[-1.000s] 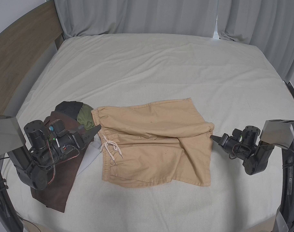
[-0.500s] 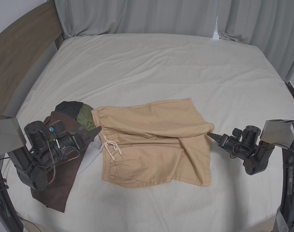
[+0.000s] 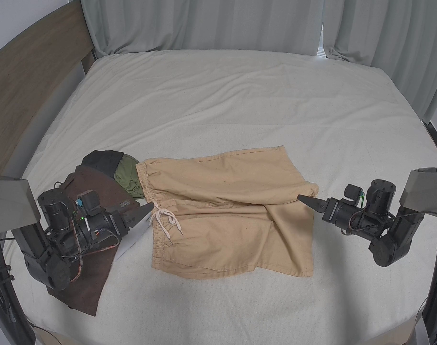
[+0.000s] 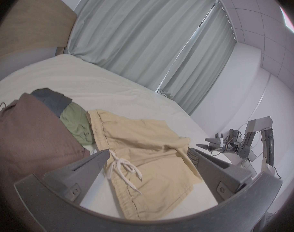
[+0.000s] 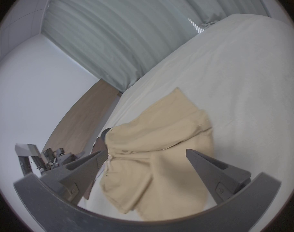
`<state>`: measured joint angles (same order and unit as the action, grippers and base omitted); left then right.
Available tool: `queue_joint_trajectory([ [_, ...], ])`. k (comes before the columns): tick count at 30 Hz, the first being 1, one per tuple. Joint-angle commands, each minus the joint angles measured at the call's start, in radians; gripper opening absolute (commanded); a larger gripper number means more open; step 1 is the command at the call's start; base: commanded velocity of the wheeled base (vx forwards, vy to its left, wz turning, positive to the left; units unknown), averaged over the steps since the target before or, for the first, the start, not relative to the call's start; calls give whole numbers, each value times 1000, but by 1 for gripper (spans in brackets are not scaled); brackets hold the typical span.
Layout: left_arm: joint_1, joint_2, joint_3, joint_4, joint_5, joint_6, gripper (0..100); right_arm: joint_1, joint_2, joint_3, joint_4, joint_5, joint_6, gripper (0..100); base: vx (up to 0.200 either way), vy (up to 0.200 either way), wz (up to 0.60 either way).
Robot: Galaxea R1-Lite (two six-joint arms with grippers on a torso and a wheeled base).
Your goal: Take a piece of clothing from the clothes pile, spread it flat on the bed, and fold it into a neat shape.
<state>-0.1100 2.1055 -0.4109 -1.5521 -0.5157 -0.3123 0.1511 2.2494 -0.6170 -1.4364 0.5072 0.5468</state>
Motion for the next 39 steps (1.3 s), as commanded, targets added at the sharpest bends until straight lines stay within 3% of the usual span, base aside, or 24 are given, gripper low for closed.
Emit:
queue_joint_trajectory([
  [1, 0, 7, 43, 0, -24, -1, 100, 54, -93, 49, -2, 1, -4, 100, 0, 0, 0],
  [39, -23, 246, 66, 0, -47, -2, 100, 77, -82, 60, -45, -1, -4, 100, 0, 0, 0],
])
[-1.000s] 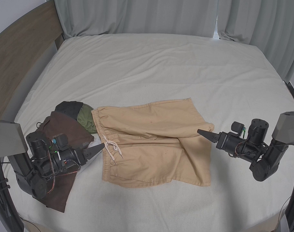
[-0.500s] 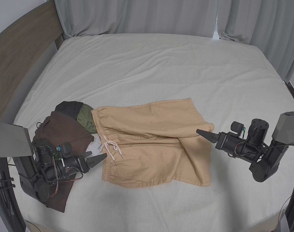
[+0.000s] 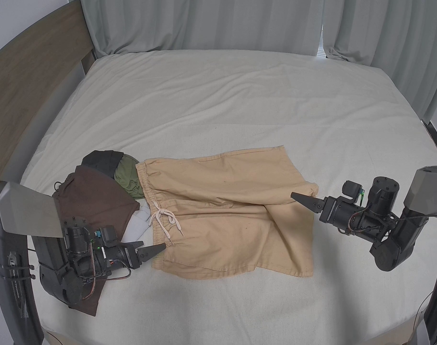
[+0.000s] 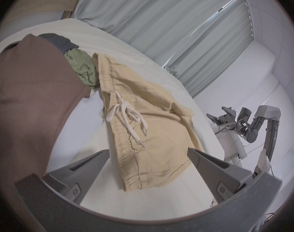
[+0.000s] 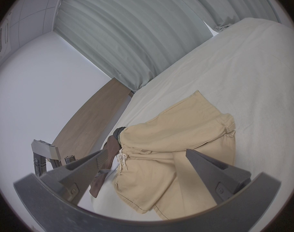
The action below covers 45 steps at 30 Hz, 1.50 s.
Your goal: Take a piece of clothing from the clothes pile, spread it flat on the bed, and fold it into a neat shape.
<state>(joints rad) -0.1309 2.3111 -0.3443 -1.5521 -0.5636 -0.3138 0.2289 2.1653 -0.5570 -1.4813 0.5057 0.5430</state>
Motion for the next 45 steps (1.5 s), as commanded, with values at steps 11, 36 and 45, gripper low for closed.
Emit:
queue_joint_trajectory([
  [11, -18, 146, -30, -2, 7, 2, 100, 0, 4, 0, -2, -1, 0, 100, 0, 0, 0],
  [36, -67, 191, -94, 0, 11, -145, 100, 1, 24, -1, -28, -1, 0, 100, 0, 0, 0],
  [45, -64, 206, -96, -2, 10, -137, 0, 1, 24, 2, -27, -1, 0, 100, 0, 0, 0],
])
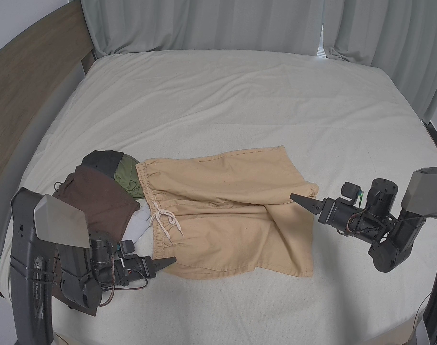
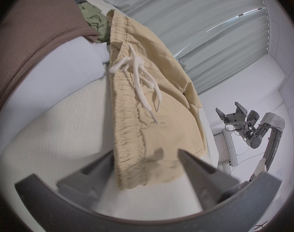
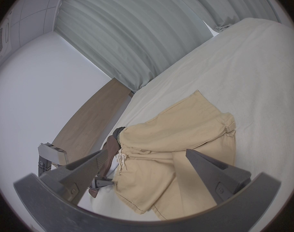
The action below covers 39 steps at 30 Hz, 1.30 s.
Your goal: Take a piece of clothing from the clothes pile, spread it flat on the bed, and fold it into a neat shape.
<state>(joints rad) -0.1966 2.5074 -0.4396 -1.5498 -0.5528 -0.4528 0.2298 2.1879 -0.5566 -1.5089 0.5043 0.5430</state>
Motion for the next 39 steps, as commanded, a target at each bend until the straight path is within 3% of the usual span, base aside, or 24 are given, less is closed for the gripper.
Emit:
queue_joint_trajectory([
  [1, 2, 8, 1, -4, -1, 3, 0, -1, 1, 9, 1, 2, -1, 100, 0, 0, 0],
  [5, 8, 7, 1, -4, -1, 3, 0, -10, 1, 49, 18, 3, -46, 100, 0, 0, 0],
  [12, 14, 1, -2, -4, -1, 8, 0, -44, 81, 115, 65, 5, -222, 100, 0, 0, 0],
  [25, 14, 2, -2, -4, 1, 20, 0, -75, 144, 202, 69, 7, -239, 100, 0, 0, 0],
  [32, 13, 4, -1, -4, 1, 22, 0, -84, 147, 234, 167, 5, -328, 100, 0, 0, 0],
  [39, 14, 2, -2, -4, 1, 22, 0, -79, 191, 233, 162, 7, -336, 100, 0, 0, 0],
])
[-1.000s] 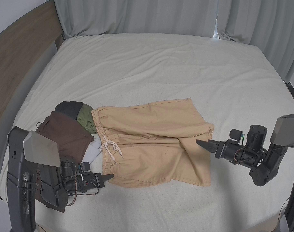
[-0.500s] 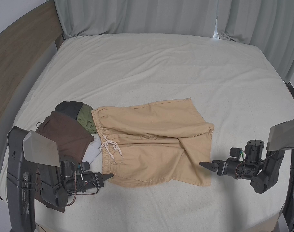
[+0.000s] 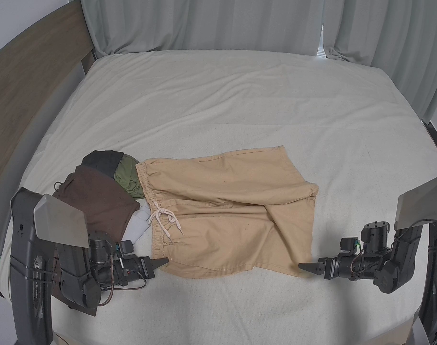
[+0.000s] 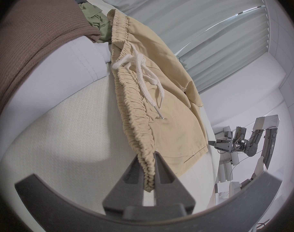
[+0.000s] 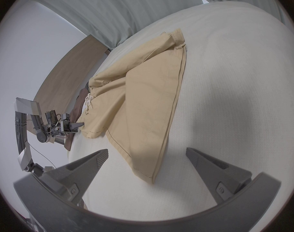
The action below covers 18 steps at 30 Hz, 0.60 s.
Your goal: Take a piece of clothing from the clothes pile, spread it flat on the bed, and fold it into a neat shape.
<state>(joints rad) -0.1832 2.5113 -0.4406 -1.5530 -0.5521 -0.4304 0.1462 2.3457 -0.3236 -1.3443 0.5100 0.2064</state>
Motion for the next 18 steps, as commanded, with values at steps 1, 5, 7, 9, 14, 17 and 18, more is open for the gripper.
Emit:
queue_joint_trajectory([
  [1, 1, -2, -1, -1, -2, -1, 0, 7, 43, -2, -4, 5, 1, 100, 0, 0, 0],
  [5, 1, -2, -3, -1, -2, -1, 0, 9, 43, 0, -4, 68, 8, 100, 0, 0, 0],
  [7, 1, -2, -3, -1, -2, -1, 0, 7, 43, 1, -6, 90, 11, 100, 0, 0, 0],
  [9, 1, -2, -3, -2, -2, -1, 0, 9, 44, -2, -6, 101, 11, 100, 0, 0, 0],
  [14, 1, -2, -3, -2, -2, 1, 0, 10, 50, -6, -21, 120, 13, 100, 0, 0, 0],
  [17, 1, -2, -3, -1, -2, 1, 0, 9, 76, -9, -61, 130, 15, 100, 0, 0, 0],
  [18, 1, -2, -3, -2, -2, 1, 0, 9, 86, -9, -76, 130, 15, 100, 0, 0, 0],
])
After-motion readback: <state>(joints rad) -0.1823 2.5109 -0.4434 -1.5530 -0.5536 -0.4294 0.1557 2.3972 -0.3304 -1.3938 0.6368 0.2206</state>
